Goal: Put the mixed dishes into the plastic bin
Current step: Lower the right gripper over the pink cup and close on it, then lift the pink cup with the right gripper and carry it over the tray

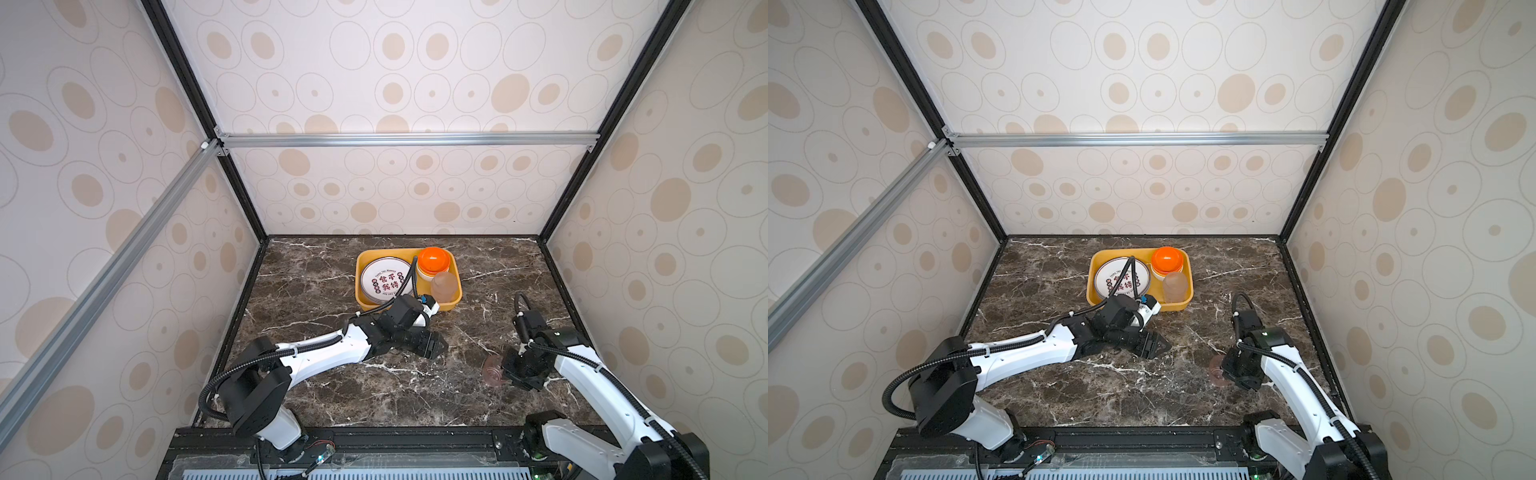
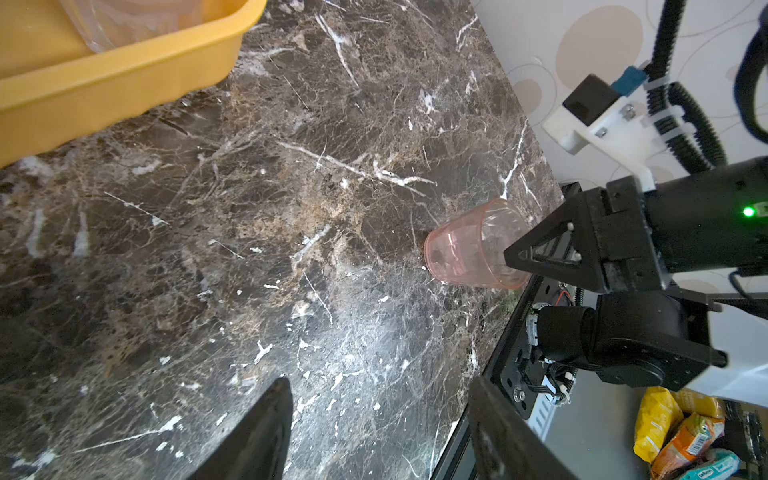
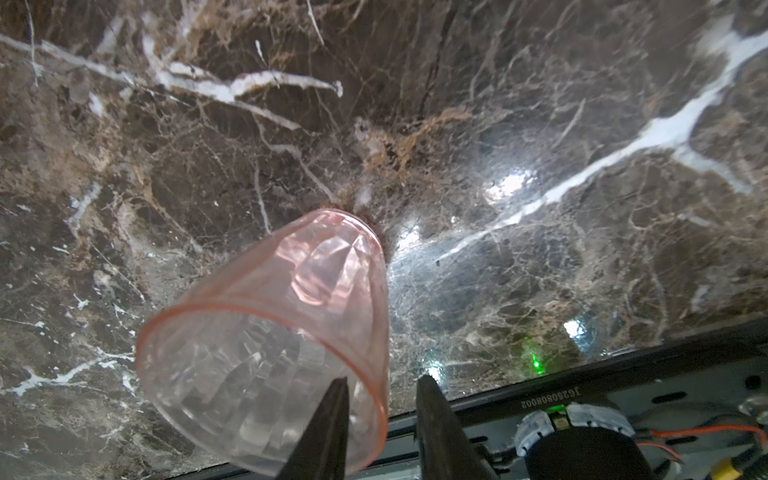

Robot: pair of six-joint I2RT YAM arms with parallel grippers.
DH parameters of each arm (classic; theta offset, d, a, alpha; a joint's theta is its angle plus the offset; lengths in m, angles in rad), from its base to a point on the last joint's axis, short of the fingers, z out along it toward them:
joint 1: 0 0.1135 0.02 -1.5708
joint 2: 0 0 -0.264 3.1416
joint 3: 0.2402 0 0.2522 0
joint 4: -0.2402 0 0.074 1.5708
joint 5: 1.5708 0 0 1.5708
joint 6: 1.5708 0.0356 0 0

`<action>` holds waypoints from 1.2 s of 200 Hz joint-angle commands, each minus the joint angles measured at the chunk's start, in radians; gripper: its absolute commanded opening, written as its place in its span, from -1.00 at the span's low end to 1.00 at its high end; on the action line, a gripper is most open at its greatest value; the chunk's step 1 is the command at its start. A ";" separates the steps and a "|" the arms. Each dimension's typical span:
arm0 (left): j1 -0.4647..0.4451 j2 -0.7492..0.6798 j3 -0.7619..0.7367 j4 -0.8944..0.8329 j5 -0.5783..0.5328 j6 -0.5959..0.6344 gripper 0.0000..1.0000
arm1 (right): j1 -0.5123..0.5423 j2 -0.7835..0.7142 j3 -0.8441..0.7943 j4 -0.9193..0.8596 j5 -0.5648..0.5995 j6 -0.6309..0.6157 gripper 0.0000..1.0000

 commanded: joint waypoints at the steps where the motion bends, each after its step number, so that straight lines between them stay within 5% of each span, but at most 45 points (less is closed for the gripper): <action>1: -0.011 0.002 0.026 0.001 -0.010 0.013 0.33 | -0.006 0.017 -0.018 0.010 -0.007 0.013 -0.46; 108: -0.010 -0.019 0.013 0.023 -0.019 0.005 0.33 | -0.004 0.039 0.011 0.011 -0.019 -0.007 -0.88; 240: 0.087 -0.150 -0.082 0.058 -0.081 -0.053 0.35 | 0.000 0.170 0.185 0.020 -0.025 -0.077 -0.93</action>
